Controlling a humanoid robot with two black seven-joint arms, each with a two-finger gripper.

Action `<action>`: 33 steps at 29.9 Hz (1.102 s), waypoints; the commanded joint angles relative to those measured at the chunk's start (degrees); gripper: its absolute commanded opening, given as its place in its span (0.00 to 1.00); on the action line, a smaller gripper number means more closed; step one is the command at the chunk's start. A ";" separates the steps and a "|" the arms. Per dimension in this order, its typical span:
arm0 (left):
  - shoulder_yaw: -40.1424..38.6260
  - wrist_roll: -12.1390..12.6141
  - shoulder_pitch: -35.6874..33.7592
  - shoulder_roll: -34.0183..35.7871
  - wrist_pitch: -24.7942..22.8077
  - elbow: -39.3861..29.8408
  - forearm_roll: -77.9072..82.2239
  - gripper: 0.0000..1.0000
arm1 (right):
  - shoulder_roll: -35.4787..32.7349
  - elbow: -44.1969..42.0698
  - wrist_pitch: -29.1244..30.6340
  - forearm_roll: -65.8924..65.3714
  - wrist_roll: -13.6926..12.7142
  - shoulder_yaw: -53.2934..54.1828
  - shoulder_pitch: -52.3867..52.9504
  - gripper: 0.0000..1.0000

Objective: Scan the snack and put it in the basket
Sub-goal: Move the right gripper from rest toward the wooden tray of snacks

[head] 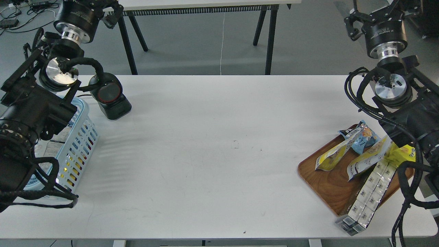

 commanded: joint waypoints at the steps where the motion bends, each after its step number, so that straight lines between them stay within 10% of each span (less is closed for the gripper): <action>1: 0.18 -0.16 -0.11 0.19 0.00 0.07 0.00 1.00 | 0.13 0.00 0.10 -0.01 0.05 0.64 -0.10 0.99; 11: 0.18 0.19 -0.28 1.77 0.00 0.07 -0.09 1.00 | -6.79 8.15 0.54 -4.29 0.05 -5.14 2.52 0.99; 33: 0.27 0.11 0.07 2.65 0.00 -0.11 0.09 1.00 | -21.05 43.67 -7.54 -57.54 2.39 -62.88 42.51 0.98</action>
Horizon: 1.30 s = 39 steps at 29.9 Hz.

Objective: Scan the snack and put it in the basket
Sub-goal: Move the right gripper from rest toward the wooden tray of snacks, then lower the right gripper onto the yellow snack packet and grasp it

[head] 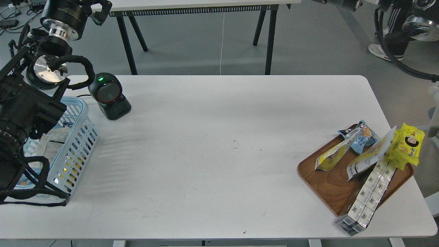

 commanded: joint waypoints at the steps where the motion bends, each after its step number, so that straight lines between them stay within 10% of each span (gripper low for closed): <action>1: 0.50 0.33 -0.02 0.04 0.00 0.01 0.18 1.00 | -0.08 6.46 -1.37 -11.43 1.00 -8.70 6.33 0.98; 14: 2.35 0.24 -0.90 0.04 0.00 -0.07 0.18 1.00 | 0.10 26.34 -6.12 -47.21 1.00 -30.51 20.23 0.98; 39: 2.44 0.15 -2.05 2.59 0.00 0.01 0.18 1.00 | -7.02 23.98 -18.69 -78.53 1.00 -50.65 12.59 0.93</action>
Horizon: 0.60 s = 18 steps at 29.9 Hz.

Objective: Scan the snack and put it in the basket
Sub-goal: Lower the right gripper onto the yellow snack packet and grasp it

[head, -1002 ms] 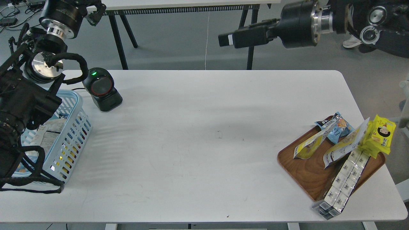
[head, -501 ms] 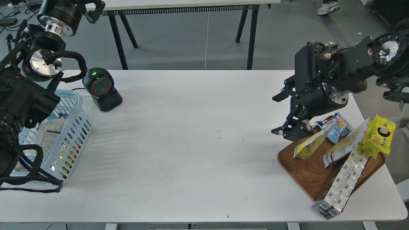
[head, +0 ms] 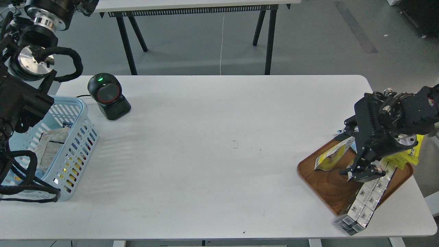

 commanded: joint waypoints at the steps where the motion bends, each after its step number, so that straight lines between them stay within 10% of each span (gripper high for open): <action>1: 0.00 -0.10 0.41 -0.05 0.00 0.00 -0.01 1.00 | 0.25 -4.42 -0.10 0.13 0.00 0.49 -1.97 0.92; 18: 0.00 -0.10 -0.03 -0.05 0.00 0.18 -0.01 1.00 | 3.42 -12.09 -0.01 0.13 0.00 6.82 -9.27 0.42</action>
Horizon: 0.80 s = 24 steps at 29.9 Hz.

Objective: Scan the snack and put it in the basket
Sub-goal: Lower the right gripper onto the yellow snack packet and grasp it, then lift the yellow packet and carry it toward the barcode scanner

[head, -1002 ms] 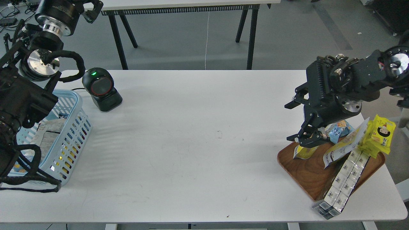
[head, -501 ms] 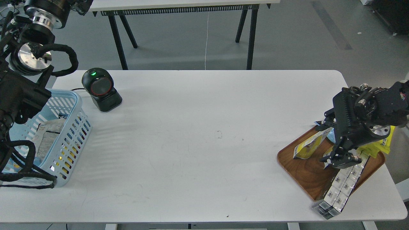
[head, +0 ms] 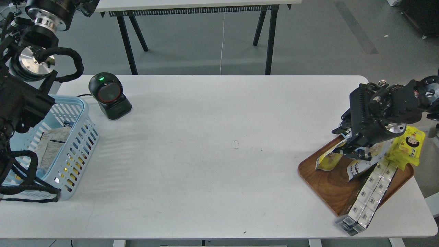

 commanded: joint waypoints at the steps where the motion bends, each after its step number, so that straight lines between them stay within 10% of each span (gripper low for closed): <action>1: 0.00 0.01 0.08 -0.01 0.00 0.00 0.00 1.00 | -0.20 -0.02 0.03 -0.39 0.00 -0.06 -0.47 0.39; 6: 0.00 -0.08 -0.01 0.08 0.00 0.09 0.00 1.00 | -0.38 -0.11 0.03 -0.57 0.00 -0.06 -0.47 0.04; 24: 0.00 0.10 -0.54 0.17 0.00 0.09 0.00 1.00 | -3.80 1.03 0.20 0.58 0.00 7.49 2.95 0.00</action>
